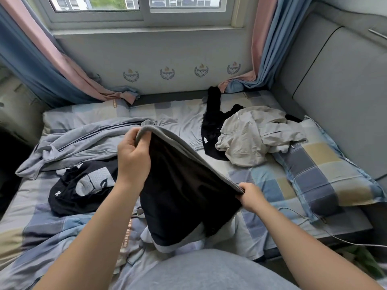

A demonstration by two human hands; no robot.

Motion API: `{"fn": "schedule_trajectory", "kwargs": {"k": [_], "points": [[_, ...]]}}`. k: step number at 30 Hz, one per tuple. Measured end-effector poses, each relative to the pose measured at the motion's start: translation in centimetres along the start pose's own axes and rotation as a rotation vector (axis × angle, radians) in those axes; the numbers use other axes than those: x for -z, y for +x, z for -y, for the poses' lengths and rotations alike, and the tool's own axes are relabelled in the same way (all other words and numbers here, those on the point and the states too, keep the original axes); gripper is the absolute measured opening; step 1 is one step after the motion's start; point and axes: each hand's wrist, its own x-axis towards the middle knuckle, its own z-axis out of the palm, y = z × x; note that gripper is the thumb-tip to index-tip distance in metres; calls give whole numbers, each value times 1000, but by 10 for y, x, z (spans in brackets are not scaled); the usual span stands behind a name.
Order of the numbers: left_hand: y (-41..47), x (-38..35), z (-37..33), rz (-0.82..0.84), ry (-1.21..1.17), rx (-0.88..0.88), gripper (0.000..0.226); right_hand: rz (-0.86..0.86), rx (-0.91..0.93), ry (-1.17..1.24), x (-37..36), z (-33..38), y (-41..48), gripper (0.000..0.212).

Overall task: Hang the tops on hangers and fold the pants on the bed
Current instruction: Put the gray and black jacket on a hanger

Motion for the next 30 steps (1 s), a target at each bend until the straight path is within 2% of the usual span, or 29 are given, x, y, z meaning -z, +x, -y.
{"fn": "schedule_trajectory", "kwargs": {"k": [3,5,6,8,10,11,13,16,18,20,23,30], "points": [[2,1,21,-23,206,104,18,56,74,177,11,6,-3,26],[-3,-4,34,84,309,254,10,40,118,338,25,20,-9,27],[-8,-7,38,169,351,309,15,13,139,382,33,29,-12,28],[-22,-14,42,365,471,272,45,-14,240,440,48,51,-21,19],[-42,-28,40,556,559,145,59,29,374,535,59,73,-33,10],[-53,-37,39,636,581,87,59,62,429,566,62,84,-41,9],[-74,-53,40,713,567,49,45,113,505,583,66,102,-54,11],[-80,-59,40,603,474,88,18,97,559,585,65,107,-64,14],[-68,-52,37,511,443,112,12,83,523,547,64,96,-62,15],[-56,-46,28,476,366,137,10,84,459,461,56,82,-58,17],[-47,-45,5,439,196,164,22,10,354,252,32,64,-48,16],[-36,-27,-15,235,-63,274,22,-91,-30,-35,-10,8,-39,16]]}}
